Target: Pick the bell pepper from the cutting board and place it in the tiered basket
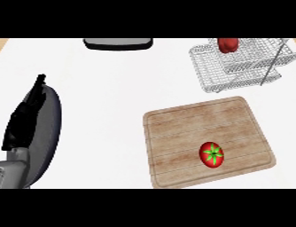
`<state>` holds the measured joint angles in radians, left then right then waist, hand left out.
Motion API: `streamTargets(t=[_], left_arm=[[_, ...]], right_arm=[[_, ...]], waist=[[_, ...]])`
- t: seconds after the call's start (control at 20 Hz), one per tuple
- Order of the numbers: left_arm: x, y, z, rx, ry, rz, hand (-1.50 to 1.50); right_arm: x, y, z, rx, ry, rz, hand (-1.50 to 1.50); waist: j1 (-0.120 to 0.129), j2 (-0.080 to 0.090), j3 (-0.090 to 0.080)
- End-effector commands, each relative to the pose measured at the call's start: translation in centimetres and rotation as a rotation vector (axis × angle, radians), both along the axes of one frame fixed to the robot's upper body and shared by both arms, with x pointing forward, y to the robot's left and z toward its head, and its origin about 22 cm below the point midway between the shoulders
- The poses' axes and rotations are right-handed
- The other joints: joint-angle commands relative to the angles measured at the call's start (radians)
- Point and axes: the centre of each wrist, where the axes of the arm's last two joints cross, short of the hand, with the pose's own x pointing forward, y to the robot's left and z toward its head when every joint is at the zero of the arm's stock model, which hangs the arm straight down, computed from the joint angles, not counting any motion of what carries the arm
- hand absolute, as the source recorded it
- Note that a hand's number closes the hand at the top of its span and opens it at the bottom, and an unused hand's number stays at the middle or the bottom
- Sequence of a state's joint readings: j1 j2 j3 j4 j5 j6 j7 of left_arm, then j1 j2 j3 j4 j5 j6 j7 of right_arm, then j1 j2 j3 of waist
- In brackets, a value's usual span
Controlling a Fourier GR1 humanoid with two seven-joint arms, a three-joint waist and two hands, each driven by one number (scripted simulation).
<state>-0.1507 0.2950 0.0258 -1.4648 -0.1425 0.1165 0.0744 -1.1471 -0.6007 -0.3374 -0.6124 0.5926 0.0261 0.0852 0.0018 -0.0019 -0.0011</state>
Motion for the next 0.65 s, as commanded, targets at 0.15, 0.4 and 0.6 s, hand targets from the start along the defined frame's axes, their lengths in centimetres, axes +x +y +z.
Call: streamTargets(t=[0.15, 0.4, 0.6], left_arm=[[0.2, 0.9, 0.6, -0.005, 0.010, 0.027, 0.00], [0.0, 0.3, 0.9, 0.004, -0.006, 0.005, 0.00], [0.5, 1.3, 0.8, -0.014, 0.011, 0.016, 0.00]], right_arm=[[-4.9, -9.5, 1.4, 0.119, 0.099, -0.057, -1.50], [-9.4, -15.4, 0.0, 0.167, 0.061, -0.050, -1.50], [-12.8, -19.1, -1.7, 0.227, 0.026, -0.006, -1.50]], waist=[[-0.021, -0.003, 0.002], [-0.011, 0.000, 0.002], [-0.014, 0.001, 0.002]])
